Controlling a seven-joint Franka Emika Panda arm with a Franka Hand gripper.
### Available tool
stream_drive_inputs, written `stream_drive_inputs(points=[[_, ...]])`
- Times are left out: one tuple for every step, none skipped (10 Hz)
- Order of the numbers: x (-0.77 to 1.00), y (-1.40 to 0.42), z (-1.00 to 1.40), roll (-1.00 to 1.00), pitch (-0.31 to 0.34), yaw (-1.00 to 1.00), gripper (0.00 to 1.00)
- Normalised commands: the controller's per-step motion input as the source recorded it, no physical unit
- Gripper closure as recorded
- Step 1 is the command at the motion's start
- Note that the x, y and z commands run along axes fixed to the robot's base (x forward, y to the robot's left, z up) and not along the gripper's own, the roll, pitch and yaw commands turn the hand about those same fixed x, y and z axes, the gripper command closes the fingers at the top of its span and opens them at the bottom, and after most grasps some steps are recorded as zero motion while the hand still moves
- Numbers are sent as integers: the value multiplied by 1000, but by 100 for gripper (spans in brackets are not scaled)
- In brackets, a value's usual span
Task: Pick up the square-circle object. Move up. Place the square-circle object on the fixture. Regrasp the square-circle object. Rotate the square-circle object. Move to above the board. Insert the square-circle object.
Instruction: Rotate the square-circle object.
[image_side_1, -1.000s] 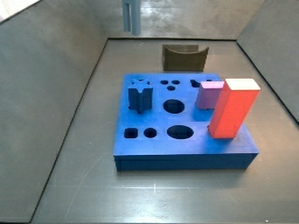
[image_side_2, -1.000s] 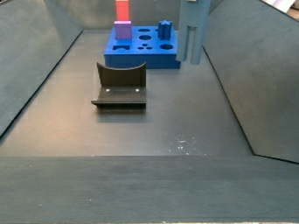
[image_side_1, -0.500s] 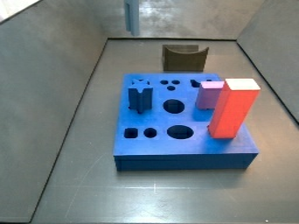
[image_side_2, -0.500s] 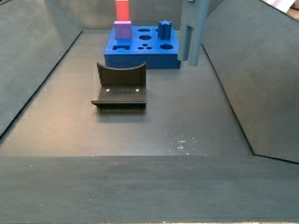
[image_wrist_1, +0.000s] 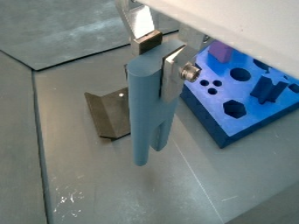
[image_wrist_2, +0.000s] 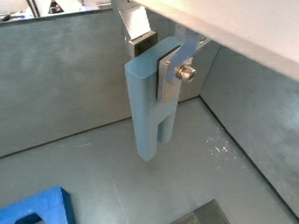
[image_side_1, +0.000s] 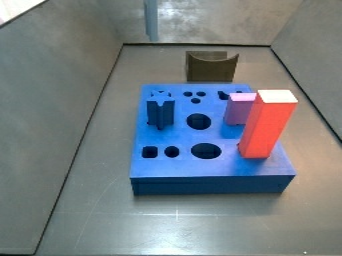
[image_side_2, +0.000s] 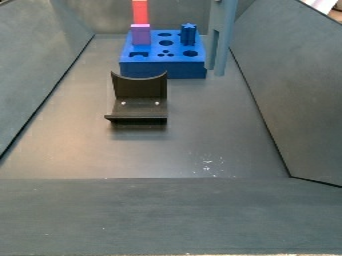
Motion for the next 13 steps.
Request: stream_drive_inputs(points=[[0,0,0,-116,58,-1000,100],[0,2,0,-120,60,-1000,100],[2,4,2,-156,77,-1000,100],[3,6,4,-164,80,-811,100],[6,8,7,-164,78,-502,100],[7,8,8,-164,78,-383,100],[9,9,10,-164,76,-224,100],[0,0,-1000,-163,76,-155,100],[16,2,-1000,-162,50,-105,100],[28,6,-1000,-162,22,-87,100],[25,8,-1000,-165,-8,-70,100],[23,10,-1000,-167,-21,-65,100],[24,13,-1000,-169,-33,-59,100]])
